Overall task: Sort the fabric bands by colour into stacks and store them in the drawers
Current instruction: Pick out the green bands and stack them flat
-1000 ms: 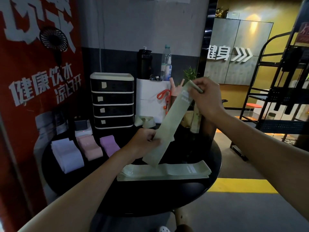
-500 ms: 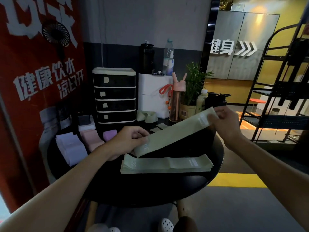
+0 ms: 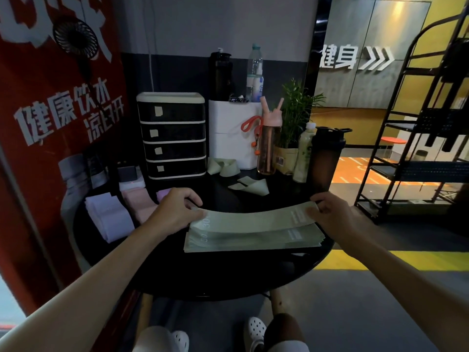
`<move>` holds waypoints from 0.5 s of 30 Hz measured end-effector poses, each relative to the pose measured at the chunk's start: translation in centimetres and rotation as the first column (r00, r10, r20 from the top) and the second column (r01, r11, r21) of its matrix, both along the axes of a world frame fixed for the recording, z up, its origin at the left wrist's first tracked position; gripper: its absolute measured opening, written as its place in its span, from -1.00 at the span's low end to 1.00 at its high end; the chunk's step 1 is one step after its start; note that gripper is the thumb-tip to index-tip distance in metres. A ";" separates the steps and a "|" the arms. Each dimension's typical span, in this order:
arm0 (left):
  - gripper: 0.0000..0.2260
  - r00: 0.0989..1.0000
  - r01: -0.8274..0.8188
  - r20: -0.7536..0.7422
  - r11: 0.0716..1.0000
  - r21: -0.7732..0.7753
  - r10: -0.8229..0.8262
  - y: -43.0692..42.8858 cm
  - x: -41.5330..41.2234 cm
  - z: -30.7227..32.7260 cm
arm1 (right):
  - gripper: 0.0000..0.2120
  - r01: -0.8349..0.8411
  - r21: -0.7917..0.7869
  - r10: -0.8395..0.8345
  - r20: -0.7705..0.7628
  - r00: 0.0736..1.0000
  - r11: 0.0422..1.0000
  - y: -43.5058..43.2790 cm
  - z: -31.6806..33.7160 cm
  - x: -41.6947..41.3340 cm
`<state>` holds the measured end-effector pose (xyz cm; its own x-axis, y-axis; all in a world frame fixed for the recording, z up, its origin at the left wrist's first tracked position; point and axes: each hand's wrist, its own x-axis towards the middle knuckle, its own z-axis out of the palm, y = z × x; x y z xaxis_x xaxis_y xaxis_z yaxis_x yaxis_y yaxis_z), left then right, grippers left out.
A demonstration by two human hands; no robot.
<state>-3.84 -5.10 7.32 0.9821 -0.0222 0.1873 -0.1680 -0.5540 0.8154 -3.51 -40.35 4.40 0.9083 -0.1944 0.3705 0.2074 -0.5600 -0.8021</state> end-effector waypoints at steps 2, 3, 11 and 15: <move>-0.82 1.000 0.002 0.010 0.999 0.054 -0.003 0.1 0.1 -0.4 | -0.84 -0.007 -0.018 0.006 -0.014 1.000 1.000 0.0 -0.5 -0.2; -0.82 1.000 0.005 0.019 0.997 0.083 -0.007 0.1 0.1 -0.6 | -0.84 -0.003 -0.023 0.003 -0.017 1.000 1.000 0.0 -0.7 -0.2; -0.82 0.998 0.035 0.042 0.984 0.175 -0.043 0.5 0.7 -1.3 | -0.84 -0.005 -0.042 0.004 -0.034 0.999 0.999 -0.5 -2.2 -0.3; -0.82 0.995 0.057 0.064 0.973 0.226 -0.073 0.6 0.8 -1.8 | -0.82 -0.006 -0.101 0.004 -0.014 1.000 0.995 -0.5 -2.8 -0.4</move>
<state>-3.02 -4.48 5.48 0.9613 -0.1350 0.2400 -0.2632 -0.7066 0.6568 -3.89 -40.89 1.56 0.9142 -0.1521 0.3757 0.1997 -0.6374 -0.7442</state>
